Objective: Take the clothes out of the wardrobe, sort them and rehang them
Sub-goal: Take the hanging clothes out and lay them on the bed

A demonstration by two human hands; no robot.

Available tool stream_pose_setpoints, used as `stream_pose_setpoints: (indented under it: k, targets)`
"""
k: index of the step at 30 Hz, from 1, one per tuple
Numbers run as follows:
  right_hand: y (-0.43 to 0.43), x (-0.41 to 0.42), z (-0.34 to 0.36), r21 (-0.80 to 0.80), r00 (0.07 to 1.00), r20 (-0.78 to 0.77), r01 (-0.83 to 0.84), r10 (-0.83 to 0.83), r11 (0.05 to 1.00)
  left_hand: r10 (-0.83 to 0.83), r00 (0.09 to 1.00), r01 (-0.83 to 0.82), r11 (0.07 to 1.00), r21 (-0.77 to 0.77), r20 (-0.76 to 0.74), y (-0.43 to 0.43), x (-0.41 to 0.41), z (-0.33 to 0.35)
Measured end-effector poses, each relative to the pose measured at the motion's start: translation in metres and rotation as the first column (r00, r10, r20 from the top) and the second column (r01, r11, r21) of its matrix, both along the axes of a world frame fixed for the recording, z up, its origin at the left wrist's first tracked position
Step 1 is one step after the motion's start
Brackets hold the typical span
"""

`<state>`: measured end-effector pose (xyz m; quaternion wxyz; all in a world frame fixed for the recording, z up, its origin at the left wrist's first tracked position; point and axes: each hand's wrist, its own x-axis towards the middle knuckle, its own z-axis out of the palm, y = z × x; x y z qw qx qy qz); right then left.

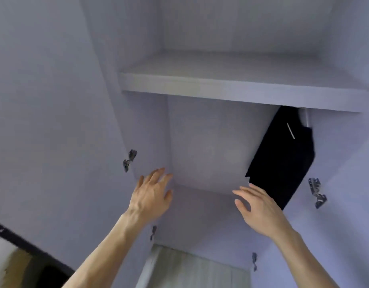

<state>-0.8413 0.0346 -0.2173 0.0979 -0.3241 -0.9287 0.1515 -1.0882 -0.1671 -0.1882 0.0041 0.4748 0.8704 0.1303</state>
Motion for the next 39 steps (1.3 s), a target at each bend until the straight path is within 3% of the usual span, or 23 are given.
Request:
stream_pose_setpoints:
  k: [6,11,15,21,28,30,32,35,39]
  targets:
    - [0.031,0.034,0.018,0.000,0.970,-0.028,0.241,-0.241,0.970,-0.172,0.962,0.219,0.950,0.222,-0.215,0.097,-0.023,0.055]
    - [0.072,0.049,0.035,-0.051,0.916,0.006,0.401,-0.401,0.915,-0.228,0.871,0.394,0.854,0.340,-0.435,0.176,-0.016,0.112]
    - [0.126,0.043,0.043,-0.132,0.859,-0.036,0.503,-0.511,0.854,-0.191,0.851,0.409,0.826,0.388,-0.490,0.233,-0.012,0.138]
    - [0.211,0.016,0.051,-0.204,0.785,-0.014,0.605,-0.620,0.770,-0.117,0.863,0.329,0.868,0.372,-0.492,0.281,-0.022,0.117]
    - [0.265,-0.014,0.036,-0.180,0.731,0.067,0.679,-0.679,0.712,0.005,0.832,0.339,0.786,0.516,-0.555,0.297,-0.025,0.105]
    - [0.273,-0.019,0.028,-0.193,0.752,0.049,0.653,-0.657,0.732,0.021,0.820,0.350,0.773,0.529,-0.572,0.299,-0.026,0.103]
    - [0.279,-0.027,0.022,-0.332,0.792,0.016,0.580,-0.610,0.744,0.036,0.813,0.349,0.769,0.535,-0.582,0.300,-0.027,0.103]
    - [0.278,-0.043,0.022,-0.643,0.806,-0.086,0.404,-0.585,0.650,0.061,0.818,0.326,0.771,0.547,-0.572,0.302,-0.025,0.103]
    - [0.271,-0.058,0.021,-0.831,0.786,-0.227,0.152,-0.575,0.536,0.070,0.807,0.320,0.783,0.534,-0.586,0.303,-0.025,0.104]
